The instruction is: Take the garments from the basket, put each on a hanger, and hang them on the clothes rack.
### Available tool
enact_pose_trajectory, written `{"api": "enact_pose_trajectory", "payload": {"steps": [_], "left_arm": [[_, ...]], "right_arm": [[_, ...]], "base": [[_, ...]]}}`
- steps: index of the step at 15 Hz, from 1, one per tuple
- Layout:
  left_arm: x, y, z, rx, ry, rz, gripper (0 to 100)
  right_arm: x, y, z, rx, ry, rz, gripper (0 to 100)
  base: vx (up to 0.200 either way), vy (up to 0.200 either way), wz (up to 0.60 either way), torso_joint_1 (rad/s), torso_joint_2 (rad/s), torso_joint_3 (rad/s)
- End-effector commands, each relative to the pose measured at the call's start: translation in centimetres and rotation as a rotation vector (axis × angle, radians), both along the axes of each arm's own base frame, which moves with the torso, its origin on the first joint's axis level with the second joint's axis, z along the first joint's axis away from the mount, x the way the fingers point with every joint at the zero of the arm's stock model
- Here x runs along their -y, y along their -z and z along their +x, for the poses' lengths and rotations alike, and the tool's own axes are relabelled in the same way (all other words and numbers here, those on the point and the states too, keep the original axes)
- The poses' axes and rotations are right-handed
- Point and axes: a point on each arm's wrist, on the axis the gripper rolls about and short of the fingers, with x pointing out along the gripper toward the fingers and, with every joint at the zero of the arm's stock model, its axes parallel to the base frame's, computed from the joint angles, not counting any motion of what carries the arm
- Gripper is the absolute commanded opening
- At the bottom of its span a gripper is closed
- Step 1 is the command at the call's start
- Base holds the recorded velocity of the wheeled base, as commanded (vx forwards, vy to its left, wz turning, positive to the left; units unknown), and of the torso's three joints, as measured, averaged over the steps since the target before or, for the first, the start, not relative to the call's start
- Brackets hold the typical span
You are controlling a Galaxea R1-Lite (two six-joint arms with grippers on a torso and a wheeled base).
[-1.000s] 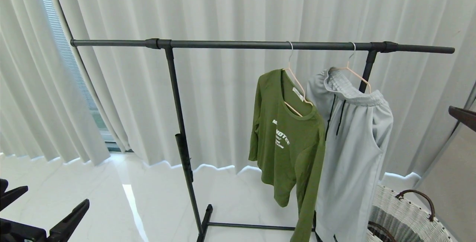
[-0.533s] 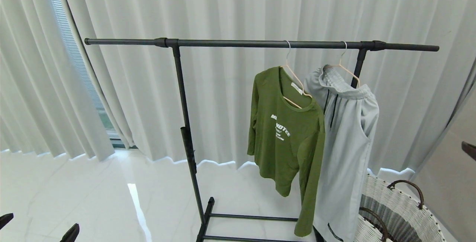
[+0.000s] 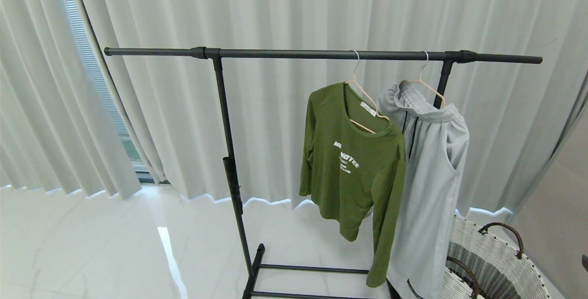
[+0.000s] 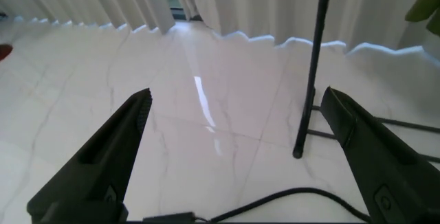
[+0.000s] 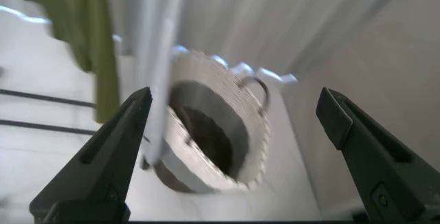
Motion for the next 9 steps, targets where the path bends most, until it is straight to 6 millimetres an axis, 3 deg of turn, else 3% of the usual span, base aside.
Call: {"api": "enact_pose_trajectory", "payload": {"steps": [1, 4, 6, 9], "left_arm": [[0.1, 0.5, -1.2, 0.083, -0.057, -0.02, 100], [0.3, 0.6, -2.6, 0.251, -0.047, -0.01, 100], [0.3, 0.6, -2.7, 0.272, -0.047, -0.031, 100], [0.2, 0.6, -2.8, 0.275, -0.105, -0.027, 100]], "right_arm": [[0.0, 1.3, -1.5, 0.033, 0.034, -0.01, 100], [-0.3, 4.9, -4.5, 0.052, 0.038, -0.017, 100], [-0.5, 6.9, -6.5, 0.105, 0.037, -0.015, 100], [-0.4, 7.0, -6.8, 0.134, 0.079, 0.06, 100]], "base": [[0.0, 0.0, 0.0, 0.0, 0.0, 0.0], [0.0, 0.0, 0.0, 0.0, 0.0, 0.0], [0.0, 0.0, 0.0, 0.0, 0.0, 0.0], [0.0, 0.0, 0.0, 0.0, 0.0, 0.0]]}}
